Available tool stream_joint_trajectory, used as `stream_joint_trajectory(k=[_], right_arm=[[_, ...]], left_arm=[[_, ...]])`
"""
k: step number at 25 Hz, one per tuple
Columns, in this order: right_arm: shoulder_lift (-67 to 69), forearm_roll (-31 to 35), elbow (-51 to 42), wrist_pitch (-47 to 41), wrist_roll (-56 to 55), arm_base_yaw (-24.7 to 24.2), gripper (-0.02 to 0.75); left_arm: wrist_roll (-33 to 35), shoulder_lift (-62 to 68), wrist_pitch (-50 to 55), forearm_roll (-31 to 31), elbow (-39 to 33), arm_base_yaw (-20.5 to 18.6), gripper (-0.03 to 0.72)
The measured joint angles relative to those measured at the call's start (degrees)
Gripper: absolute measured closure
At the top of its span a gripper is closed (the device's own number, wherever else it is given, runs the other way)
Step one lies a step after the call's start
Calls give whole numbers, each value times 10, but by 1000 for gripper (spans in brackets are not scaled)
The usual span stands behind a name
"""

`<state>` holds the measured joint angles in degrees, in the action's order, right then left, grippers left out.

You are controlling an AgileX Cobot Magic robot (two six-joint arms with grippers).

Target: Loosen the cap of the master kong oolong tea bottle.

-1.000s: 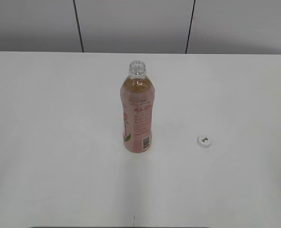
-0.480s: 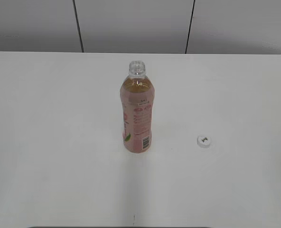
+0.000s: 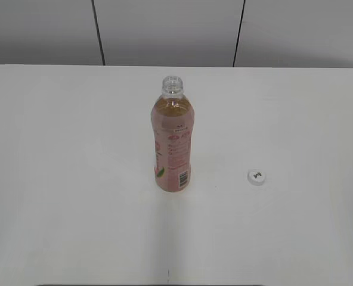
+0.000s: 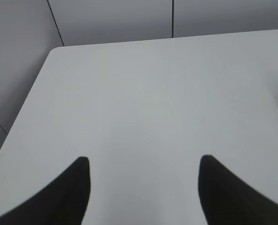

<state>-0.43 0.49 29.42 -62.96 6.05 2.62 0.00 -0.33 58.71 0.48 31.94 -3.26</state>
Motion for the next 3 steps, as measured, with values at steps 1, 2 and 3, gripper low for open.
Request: stream_joint_trajectory(k=[1,2,3], right_arm=[[0,0,0,0,0,0,321],[0,0,0,0,0,0,321],[0,0,0,0,0,0,321]], left_arm=[[0,0,0,0,0,1,246],[0,0,0,0,0,6,246],[0,0,0,0,0,13,246]])
